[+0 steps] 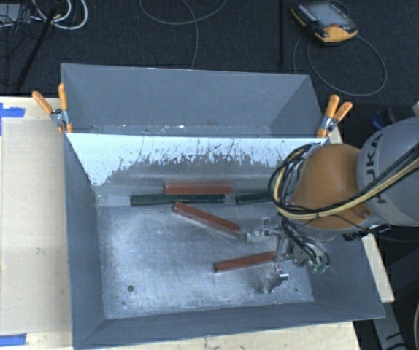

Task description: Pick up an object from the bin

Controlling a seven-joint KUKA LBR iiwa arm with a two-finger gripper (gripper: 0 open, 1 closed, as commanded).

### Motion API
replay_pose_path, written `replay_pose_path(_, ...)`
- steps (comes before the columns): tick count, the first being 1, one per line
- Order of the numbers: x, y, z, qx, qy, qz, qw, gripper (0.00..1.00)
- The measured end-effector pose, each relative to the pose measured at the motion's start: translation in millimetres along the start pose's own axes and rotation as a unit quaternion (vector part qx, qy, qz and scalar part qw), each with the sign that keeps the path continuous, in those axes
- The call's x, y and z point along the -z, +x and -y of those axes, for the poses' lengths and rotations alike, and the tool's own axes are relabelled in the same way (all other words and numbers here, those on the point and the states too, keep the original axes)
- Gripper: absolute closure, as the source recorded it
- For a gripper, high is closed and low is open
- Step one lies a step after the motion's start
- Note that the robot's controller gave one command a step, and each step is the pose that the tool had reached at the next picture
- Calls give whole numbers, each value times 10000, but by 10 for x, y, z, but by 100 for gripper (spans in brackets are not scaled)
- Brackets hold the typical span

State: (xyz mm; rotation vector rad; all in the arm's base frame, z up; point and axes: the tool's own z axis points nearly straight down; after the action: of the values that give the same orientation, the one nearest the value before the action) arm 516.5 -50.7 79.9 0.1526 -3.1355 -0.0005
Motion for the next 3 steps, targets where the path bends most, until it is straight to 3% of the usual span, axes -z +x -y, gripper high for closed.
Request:
replay_pose_path(1, 252, -44, -133, 437, 3, 21, 9990, 0)
replay_pose_path(2, -7, -3, -19, 5, -5, 1, 10000, 0)
replay_pose_path(3, -44, -222, -151, -276, 24, 43, 9996, 100)
